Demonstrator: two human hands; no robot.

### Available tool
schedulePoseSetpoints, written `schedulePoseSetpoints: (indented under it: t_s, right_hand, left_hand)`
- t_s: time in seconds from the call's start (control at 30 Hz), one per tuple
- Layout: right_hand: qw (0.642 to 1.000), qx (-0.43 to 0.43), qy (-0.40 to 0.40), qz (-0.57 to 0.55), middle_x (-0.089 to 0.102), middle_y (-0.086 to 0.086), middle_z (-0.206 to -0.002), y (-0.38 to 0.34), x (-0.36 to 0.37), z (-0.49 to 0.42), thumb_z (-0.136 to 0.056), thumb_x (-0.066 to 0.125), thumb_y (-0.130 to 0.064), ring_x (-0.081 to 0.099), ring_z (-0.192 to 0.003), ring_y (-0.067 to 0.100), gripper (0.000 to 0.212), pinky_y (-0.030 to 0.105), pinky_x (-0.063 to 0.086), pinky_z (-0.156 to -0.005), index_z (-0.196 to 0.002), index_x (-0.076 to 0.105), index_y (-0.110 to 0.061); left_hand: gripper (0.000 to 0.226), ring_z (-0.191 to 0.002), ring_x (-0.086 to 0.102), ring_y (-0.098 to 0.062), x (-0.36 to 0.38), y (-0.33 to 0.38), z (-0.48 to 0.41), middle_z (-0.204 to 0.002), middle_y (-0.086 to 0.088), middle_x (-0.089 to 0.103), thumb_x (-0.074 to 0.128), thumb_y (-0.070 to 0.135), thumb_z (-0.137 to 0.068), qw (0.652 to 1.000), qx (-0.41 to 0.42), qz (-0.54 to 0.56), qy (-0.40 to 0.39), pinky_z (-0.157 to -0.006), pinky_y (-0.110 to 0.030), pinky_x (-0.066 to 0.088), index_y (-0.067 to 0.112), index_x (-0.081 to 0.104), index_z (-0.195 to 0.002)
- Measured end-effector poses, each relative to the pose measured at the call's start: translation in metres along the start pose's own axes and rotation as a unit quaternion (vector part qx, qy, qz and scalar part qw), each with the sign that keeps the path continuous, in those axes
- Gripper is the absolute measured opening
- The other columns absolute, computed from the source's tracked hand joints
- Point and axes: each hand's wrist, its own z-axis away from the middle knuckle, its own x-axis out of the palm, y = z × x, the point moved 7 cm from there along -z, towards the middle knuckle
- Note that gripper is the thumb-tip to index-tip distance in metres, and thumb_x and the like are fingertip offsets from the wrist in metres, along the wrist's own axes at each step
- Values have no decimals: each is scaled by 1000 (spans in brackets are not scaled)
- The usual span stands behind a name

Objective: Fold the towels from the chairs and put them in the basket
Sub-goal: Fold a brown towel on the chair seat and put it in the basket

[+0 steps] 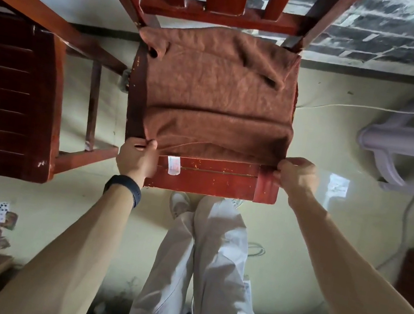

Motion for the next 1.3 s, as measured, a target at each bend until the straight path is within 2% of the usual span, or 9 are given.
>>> schedulePoseSetpoints:
  t_s: [0.1, 0.17, 0.27, 0.4, 0.5, 0.73, 0.87, 1.1, 1.3]
  right_hand:
    - [999, 11, 26, -16, 67, 3, -52, 3, -6, 1, -69, 56, -7, 73, -58, 26, 17, 47, 64, -69, -69, 70, -17]
    - [999, 17, 33, -13, 67, 1, -50, 3, -7, 3, -69, 57, -6, 73, -58, 25, 17, 46, 64, -69, -69, 70, -17]
    - [999, 31, 39, -1, 67, 2, -51, 2, -3, 7, -69, 56, -4, 72, -56, 21, 20, 42, 64, -67, -76, 71, -16]
    - [998, 12, 52, 44, 67, -3, -48, 1, 0, 4, -63, 55, -15, 73, -59, 21, 23, 40, 63, -73, -80, 69, -23]
    - [998, 6, 49, 48, 68, -5, -50, 9, 2, -4, -58, 55, -24, 74, -72, 24, 26, 42, 62, -76, -80, 68, -26]
    - [993, -44, 62, 87, 75, 1, -74, 8, 5, -6, -68, 61, -41, 71, -88, 28, 15, 42, 58, -86, -73, 61, -27]
    - [982, -83, 75, 152, 74, 9, -98, 0, 10, 3, -79, 63, -39, 65, -103, 32, 25, 42, 52, -94, -96, 67, -21]
    - [967, -117, 71, 213, 67, 16, -109, -10, 20, 13, -90, 58, -29, 59, -108, 36, 29, 39, 45, -94, -110, 65, -9]
    - [987, -33, -17, -159, 65, 7, -68, -12, -5, 36, -90, 70, -11, 66, -52, 13, 19, 30, 57, -57, -85, 53, -14]
  left_hand:
    - [37, -85, 72, -32, -6, 6, 9, -86, -1, 76, 66, 66, -65, 1000, -4, 2, 22, -82, -49, 59, 32, 69, -77]
    - [33, -85, 71, -25, -13, 34, 35, -92, -2, 75, 66, 55, -81, 1000, -10, -15, 26, -84, -34, 56, 24, 74, -90]
    - [21, -51, 62, -1, -13, 46, 41, -73, 0, 64, 62, 36, -94, 999, -28, -23, 13, -55, -13, 47, 16, 70, -92]
    - [26, -86, 72, -26, -19, 40, 25, -85, -2, 75, 72, 48, -79, 999, -6, -37, 7, -83, -40, 59, 23, 68, -84]
    - [41, -85, 72, -37, -15, 9, 4, -83, -5, 75, 67, 66, -63, 999, -12, -31, -3, -78, -54, 59, 27, 66, -77]
    - [40, -84, 72, -31, -14, 12, 26, -83, -4, 74, 69, 63, -66, 999, -18, -44, 0, -78, -48, 60, 28, 66, -85]
    - [37, -103, 67, -34, -16, 32, 45, -105, -11, 73, 71, 45, -84, 994, -37, -97, 22, -92, -40, 54, 16, 71, -107]
    - [25, -90, 69, -35, -7, 39, 46, -89, -13, 74, 66, 33, -87, 993, -27, -112, 5, -79, -35, 52, 8, 69, -84]
    - [14, -63, 70, -13, -34, 45, 63, -88, -9, 70, 64, 15, -96, 978, -63, 156, -124, -66, -26, 57, 7, 59, -86]
